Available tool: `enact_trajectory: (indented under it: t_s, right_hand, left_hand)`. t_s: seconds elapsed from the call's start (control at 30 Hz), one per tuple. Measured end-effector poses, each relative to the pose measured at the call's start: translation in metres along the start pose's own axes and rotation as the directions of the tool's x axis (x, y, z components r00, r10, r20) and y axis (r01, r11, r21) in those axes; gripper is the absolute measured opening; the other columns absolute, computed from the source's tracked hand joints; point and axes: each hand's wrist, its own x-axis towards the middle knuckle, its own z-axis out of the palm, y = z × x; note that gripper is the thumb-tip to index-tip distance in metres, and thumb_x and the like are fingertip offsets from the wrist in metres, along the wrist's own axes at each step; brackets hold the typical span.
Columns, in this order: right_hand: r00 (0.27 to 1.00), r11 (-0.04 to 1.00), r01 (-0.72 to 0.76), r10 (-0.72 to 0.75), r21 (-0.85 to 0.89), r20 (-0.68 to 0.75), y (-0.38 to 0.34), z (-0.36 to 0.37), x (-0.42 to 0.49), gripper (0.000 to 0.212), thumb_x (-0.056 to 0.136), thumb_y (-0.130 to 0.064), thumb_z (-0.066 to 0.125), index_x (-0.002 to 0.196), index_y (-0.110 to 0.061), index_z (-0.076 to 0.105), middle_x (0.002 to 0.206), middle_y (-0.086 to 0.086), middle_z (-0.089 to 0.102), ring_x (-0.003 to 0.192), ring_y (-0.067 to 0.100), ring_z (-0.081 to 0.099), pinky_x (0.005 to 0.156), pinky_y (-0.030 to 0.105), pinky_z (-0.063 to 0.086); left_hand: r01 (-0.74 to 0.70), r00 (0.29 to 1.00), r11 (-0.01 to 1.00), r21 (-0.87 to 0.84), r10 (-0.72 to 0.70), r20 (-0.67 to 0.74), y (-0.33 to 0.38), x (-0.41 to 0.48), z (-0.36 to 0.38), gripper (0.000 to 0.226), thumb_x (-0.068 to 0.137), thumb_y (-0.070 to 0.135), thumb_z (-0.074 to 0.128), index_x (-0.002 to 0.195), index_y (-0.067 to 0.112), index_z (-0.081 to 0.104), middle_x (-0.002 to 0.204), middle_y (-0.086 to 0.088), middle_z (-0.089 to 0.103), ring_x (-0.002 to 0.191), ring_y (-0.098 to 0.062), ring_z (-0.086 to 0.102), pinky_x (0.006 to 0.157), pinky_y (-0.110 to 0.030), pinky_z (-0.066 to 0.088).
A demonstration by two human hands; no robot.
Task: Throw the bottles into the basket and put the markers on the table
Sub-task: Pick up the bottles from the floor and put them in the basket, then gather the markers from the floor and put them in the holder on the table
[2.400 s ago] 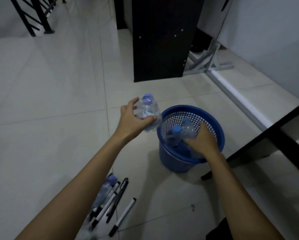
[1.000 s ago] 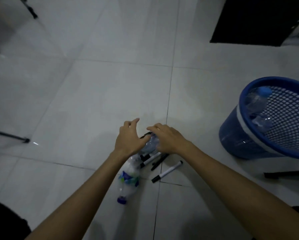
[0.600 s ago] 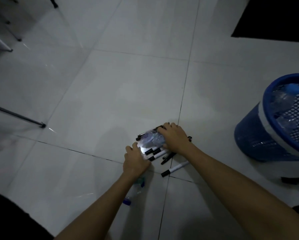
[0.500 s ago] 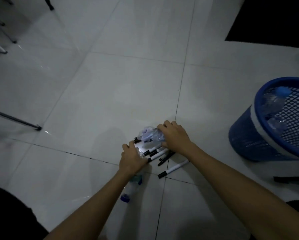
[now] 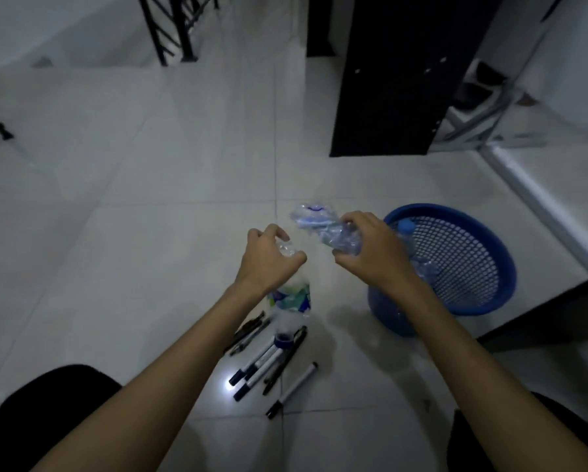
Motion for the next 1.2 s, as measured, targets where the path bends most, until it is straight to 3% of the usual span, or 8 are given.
enact_trajectory:
  t_s: [0.13,0.3,0.47,0.6,0.8,0.97,1.07,1.2]
  right_hand:
    - [0.966,0.984,-0.155,0.169,0.084,-0.194,0.034,-0.047,-0.011,0.044,0.074,-0.025,0.073,0.112,-0.018,0.054,0.107,0.002,0.061,0.092,0.020,0.058,0.071,0.035,0.052]
    - [0.872,0.924,-0.362,0.382,0.121,-0.307,0.083,-0.079,-0.030,0.042,0.072,-0.027,0.073,0.108,-0.017,0.055,0.106,0.008,0.064,0.093,0.026,0.060,0.072,0.035,0.051]
    - [0.805,0.848,-0.506,0.530,0.159,-0.265,0.114,-0.080,-0.041,0.038,0.073,-0.020,0.073,0.105,-0.014,0.054,0.108,0.013,0.066,0.085,0.023,0.057,0.072,0.032,0.048]
    - [0.787,0.809,-0.568,0.588,0.154,-0.186,0.127,-0.081,-0.043,0.060,0.073,-0.023,0.077,0.124,-0.011,0.046,0.121,0.014,0.060,0.106,0.030,0.058,0.084,0.038,0.050]
    - [0.780,0.808,-0.559,0.588,0.186,-0.215,0.131,-0.088,-0.041,0.053,0.079,-0.020,0.070,0.126,-0.013,0.045,0.123,0.013,0.058,0.108,0.029,0.056,0.079,0.030,0.044]
    - [0.801,0.841,-0.513,0.541,0.172,-0.257,0.123,-0.087,-0.048,0.049,0.081,-0.017,0.065,0.126,-0.014,0.047,0.123,0.010,0.057,0.108,0.024,0.054,0.079,0.028,0.042]
    - [0.845,0.904,-0.405,0.427,0.136,-0.323,0.104,-0.083,-0.045,0.043,0.080,-0.013,0.064,0.121,-0.013,0.051,0.119,0.009,0.059,0.107,0.022,0.055,0.081,0.029,0.045]
    - [0.914,0.987,-0.144,0.160,0.069,-0.374,0.061,-0.070,-0.037,0.033,0.081,-0.007,0.063,0.113,-0.010,0.056,0.111,0.008,0.060,0.103,0.021,0.056,0.082,0.027,0.048]
  left_hand:
    - [-0.136,0.991,0.988,-0.069,0.137,0.004,0.059,0.017,0.018,0.043,0.075,0.039,0.069,0.108,0.017,0.051,0.111,-0.002,0.040,0.085,-0.016,0.050,0.076,-0.026,0.042]
    - [-0.285,0.958,0.954,-0.089,0.281,-0.059,0.105,0.030,0.050,0.055,0.073,0.051,0.068,0.111,0.016,0.050,0.116,-0.003,0.041,0.089,-0.017,0.051,0.077,-0.027,0.046]
    - [-0.350,0.935,0.924,-0.153,0.337,-0.106,0.130,0.033,0.083,0.061,0.070,0.056,0.069,0.111,0.017,0.046,0.114,-0.002,0.039,0.094,-0.018,0.053,0.077,-0.028,0.052]
    - [-0.370,0.928,0.912,-0.178,0.353,-0.121,0.140,0.035,0.106,0.064,0.071,0.056,0.068,0.113,0.016,0.042,0.112,0.000,0.033,0.096,-0.017,0.050,0.080,-0.030,0.055]
    - [-0.377,0.926,0.917,-0.130,0.372,-0.062,0.137,0.035,0.132,0.066,0.071,0.055,0.069,0.112,0.013,0.041,0.114,-0.004,0.035,0.099,-0.019,0.052,0.084,-0.032,0.056]
    - [-0.350,0.932,0.936,-0.033,0.351,0.091,0.123,0.031,0.146,0.077,0.068,0.057,0.071,0.124,0.016,0.039,0.130,-0.009,0.037,0.111,-0.021,0.050,0.086,-0.031,0.053]
    - [-0.355,0.929,0.935,-0.017,0.355,0.105,0.105,0.026,0.141,0.073,0.074,0.056,0.066,0.130,0.016,0.040,0.134,-0.008,0.040,0.115,-0.021,0.051,0.087,-0.031,0.050]
    - [-0.346,0.929,0.938,-0.010,0.344,0.135,0.071,0.018,0.116,0.061,0.082,0.052,0.059,0.130,0.018,0.044,0.136,-0.007,0.044,0.122,-0.021,0.047,0.097,-0.037,0.047]
